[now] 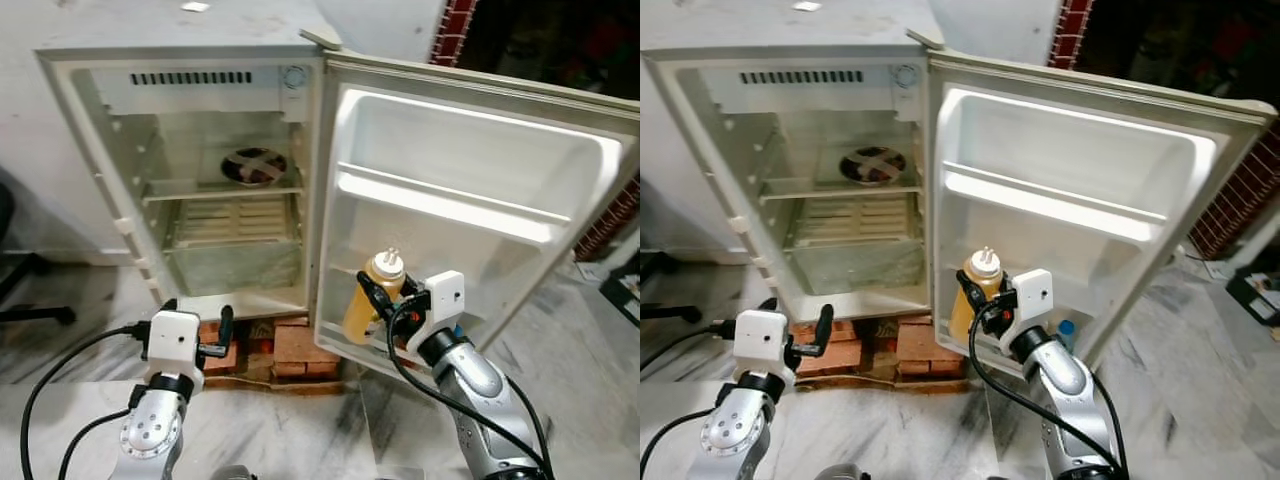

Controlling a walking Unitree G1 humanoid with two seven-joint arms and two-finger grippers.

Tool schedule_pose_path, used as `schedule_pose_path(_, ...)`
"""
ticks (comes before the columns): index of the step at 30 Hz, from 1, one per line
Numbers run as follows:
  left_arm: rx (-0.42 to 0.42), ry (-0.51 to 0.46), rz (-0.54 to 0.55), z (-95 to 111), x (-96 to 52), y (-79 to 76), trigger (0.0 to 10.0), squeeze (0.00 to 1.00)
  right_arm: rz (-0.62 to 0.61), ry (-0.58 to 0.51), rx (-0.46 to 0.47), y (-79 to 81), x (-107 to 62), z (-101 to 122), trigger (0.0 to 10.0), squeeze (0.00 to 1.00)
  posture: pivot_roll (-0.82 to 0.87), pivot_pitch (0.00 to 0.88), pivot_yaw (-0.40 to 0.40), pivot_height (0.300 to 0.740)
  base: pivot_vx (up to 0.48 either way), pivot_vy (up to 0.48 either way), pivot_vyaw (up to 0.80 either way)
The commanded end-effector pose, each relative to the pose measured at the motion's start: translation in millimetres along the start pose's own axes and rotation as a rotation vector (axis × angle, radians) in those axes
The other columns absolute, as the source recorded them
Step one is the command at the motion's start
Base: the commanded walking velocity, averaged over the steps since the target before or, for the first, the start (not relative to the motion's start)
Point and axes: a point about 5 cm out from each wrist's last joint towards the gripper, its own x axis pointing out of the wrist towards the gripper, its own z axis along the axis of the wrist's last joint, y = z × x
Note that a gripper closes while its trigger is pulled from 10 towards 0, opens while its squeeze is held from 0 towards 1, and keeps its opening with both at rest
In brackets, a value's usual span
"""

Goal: Restocking fridge

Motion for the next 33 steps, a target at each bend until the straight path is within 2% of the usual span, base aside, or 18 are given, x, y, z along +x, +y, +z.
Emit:
schedule_pose_path(1,0.017,-0.004,-0.009,1.2,1.1,-0.3,10.0,0.0,-0.01,-0.03,-0.022,-0.9,1.8,6.0,10.0,0.0,0.01,0.0,-0.009,0.74,0.0,0.0,0.0)
schedule_pose_path(7,0.019,-0.003,-0.008,1.2,1.4,0.2,10.0,0.0,-0.015,-0.022,-0.03,-1.5,2.0,4.3,10.0,0.0,0.01,0.0,-0.007,0.73,0.0,0.0,0.0)
schedule_pose_path(21,0.022,-0.005,-0.013,3.0,3.3,-0.6,10.0,0.0,-0.02,-0.043,-0.03,-0.6,3.2,4.9,10.0,0.0,0.01,0.0,-0.003,0.635,0.0,0.0,0.0)
schedule_pose_path(33,0.018,-0.007,-0.006,3.7,5.2,-0.8,10.0,0.0,-0.041,-0.034,-0.038,-3.8,4.6,3.5,10.0,0.0,0.01,0.0,-0.002,0.635,0.0,0.0,0.0)
